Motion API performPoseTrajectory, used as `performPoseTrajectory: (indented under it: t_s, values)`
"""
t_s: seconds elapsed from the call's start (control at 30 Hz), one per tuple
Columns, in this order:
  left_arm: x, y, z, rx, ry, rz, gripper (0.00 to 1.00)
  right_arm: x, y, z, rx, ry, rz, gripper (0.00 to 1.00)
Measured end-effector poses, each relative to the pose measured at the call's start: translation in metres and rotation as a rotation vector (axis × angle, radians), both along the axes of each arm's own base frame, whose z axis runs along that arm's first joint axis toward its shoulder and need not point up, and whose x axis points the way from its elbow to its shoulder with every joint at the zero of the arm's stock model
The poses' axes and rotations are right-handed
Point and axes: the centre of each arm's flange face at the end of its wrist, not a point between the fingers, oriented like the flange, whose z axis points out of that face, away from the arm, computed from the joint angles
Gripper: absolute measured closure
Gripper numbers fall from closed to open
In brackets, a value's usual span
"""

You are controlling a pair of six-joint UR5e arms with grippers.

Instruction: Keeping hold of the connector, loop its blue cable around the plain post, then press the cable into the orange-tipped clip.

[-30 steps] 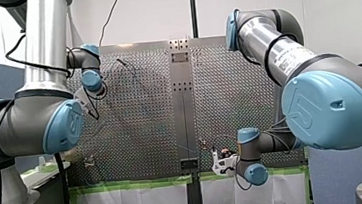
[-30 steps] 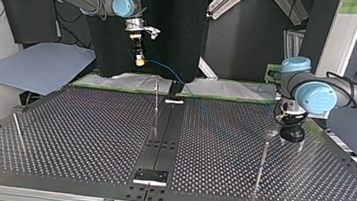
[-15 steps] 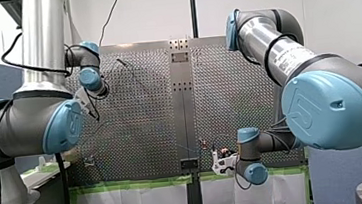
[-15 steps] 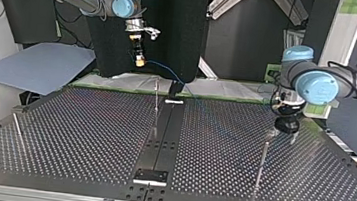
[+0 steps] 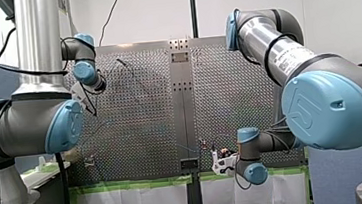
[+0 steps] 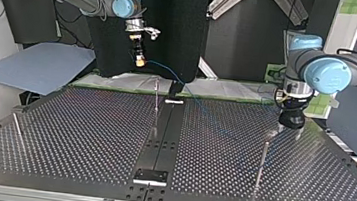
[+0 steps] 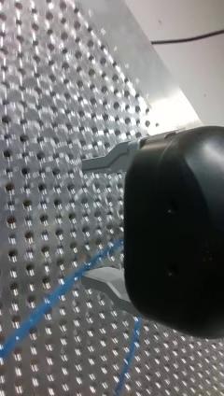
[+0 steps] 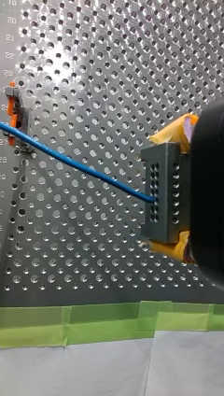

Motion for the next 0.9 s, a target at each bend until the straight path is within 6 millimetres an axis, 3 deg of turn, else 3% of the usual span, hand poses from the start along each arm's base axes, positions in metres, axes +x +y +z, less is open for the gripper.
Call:
performPoseTrajectory:
  t_s: [0.2,0.4,0.7,0.9]
  values:
    - [-0.016,-0.005,-0.003,-0.017,0.002,-0.047,0.00,0.000,0.000,-0.001,0.004,0.002,-0.001,1.00]
    - [-0.033,-0.010,0.007,-0.052,-0.034,-0.097,0.00,0.000,0.000,-0.001,0.005,0.002,-0.001,1.00]
    - [-0.051,-0.015,0.040,-0.037,-0.072,-0.134,0.00,-0.001,0.001,-0.002,0.020,0.007,-0.001,1.00]
    - [-0.060,-0.013,0.080,0.026,-0.115,-0.108,0.00,-0.001,0.000,-0.003,0.041,0.001,-0.002,1.00]
